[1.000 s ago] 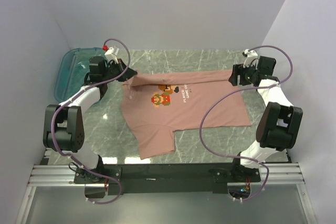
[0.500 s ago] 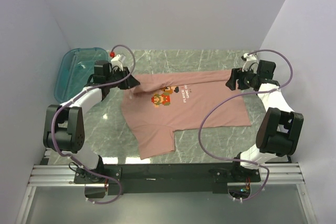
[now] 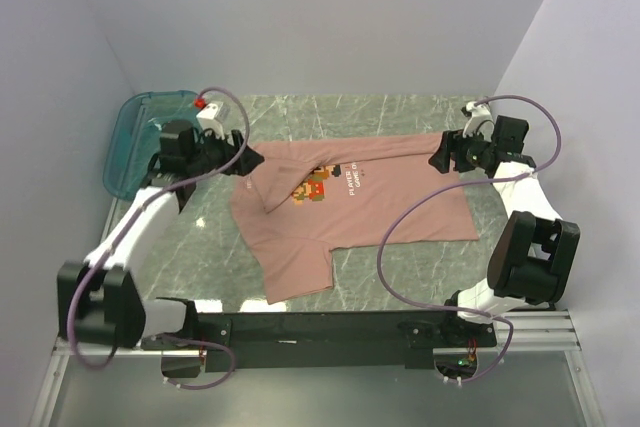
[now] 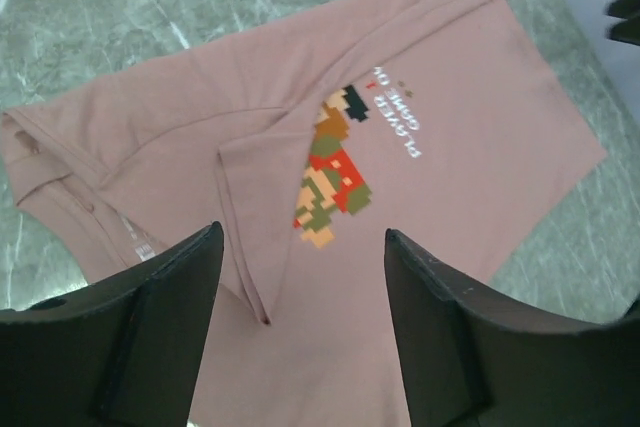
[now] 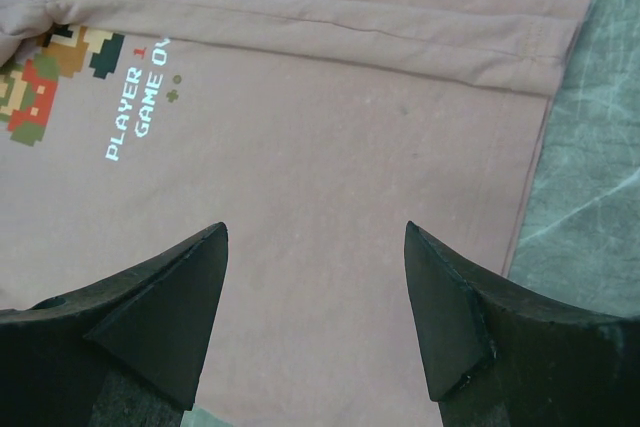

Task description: Fold and stack the t-shirts

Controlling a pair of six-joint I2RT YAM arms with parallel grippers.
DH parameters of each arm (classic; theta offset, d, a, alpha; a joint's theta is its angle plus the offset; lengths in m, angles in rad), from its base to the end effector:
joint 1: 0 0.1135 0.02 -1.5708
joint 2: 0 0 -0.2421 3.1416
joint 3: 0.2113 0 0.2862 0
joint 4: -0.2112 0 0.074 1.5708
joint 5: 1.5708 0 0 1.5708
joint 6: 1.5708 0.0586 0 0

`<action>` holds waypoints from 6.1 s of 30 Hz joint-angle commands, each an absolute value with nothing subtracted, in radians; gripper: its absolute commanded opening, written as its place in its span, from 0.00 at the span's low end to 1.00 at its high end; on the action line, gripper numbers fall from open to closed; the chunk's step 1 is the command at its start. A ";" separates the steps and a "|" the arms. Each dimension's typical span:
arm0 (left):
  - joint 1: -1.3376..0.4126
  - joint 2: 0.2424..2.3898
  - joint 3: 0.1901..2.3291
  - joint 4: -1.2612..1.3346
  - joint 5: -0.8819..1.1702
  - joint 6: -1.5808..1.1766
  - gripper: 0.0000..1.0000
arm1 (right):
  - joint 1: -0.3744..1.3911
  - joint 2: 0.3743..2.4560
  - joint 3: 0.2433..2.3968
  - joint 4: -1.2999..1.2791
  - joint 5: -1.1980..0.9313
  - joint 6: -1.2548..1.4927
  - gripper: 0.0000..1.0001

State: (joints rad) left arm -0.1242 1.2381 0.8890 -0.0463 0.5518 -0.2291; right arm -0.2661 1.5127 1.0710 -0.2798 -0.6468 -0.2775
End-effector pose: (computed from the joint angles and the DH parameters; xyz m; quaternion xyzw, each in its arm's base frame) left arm 0.3324 -0.0725 0.2553 0.1089 0.8075 -0.3169 0.4854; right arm 0.3713 -0.0646 0.2101 -0.1359 0.8632 0.1740 0.4541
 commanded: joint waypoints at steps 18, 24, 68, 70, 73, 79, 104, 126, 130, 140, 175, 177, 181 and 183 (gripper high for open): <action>-0.224 1.966 1.408 -0.244 0.537 -0.163 0.64 | -0.298 1.525 1.069 -0.311 -0.736 -0.287 0.78; -0.239 2.028 1.454 -0.278 0.483 -0.150 0.63 | -0.305 1.529 1.068 -0.311 -0.742 -0.287 0.78; -0.324 1.853 1.275 -0.298 0.617 -0.067 0.01 | -0.331 1.551 1.083 -0.348 -0.798 -0.299 0.78; -0.336 1.853 1.267 -0.301 0.615 -0.066 0.01 | -0.331 1.552 1.085 -0.348 -0.798 -0.299 0.78; -0.351 1.855 1.262 -0.308 0.603 -0.063 0.01 | -0.331 1.554 1.086 -0.353 -0.799 -0.301 0.78; -0.382 1.848 1.255 -0.305 0.592 -0.072 0.01 | -0.331 1.560 1.089 -0.357 -0.801 -0.304 0.78; -0.495 1.894 1.268 -0.426 0.584 -0.049 0.45 | -0.331 1.588 1.112 -0.383 -0.779 -0.319 0.79; -0.446 1.091 0.796 -0.288 -0.107 -0.183 0.95 | -0.293 2.147 1.792 -0.589 -0.486 -0.005 0.40; -0.446 1.123 0.815 -0.295 -0.100 -0.172 0.91 | -0.281 2.212 1.874 -0.583 -0.439 0.058 0.41; -0.448 1.140 0.822 -0.299 -0.055 -0.173 0.88 | -0.239 2.304 1.974 -0.600 -0.324 0.055 0.43; -0.448 1.149 0.822 -0.307 -0.043 -0.175 0.86 | -0.238 2.250 1.908 -0.612 -0.267 -0.035 0.01; -0.448 1.147 0.822 -0.307 -0.043 -0.175 0.86 | -0.239 2.238 1.887 -0.609 -0.258 -0.055 0.02; -0.449 1.143 0.821 -0.307 -0.043 -0.175 0.86 | -0.242 2.207 1.845 -0.598 -0.236 -0.087 0.07; -0.449 1.141 0.821 -0.307 -0.043 -0.176 0.86 | -0.244 2.181 1.813 -0.589 -0.221 -0.107 0.10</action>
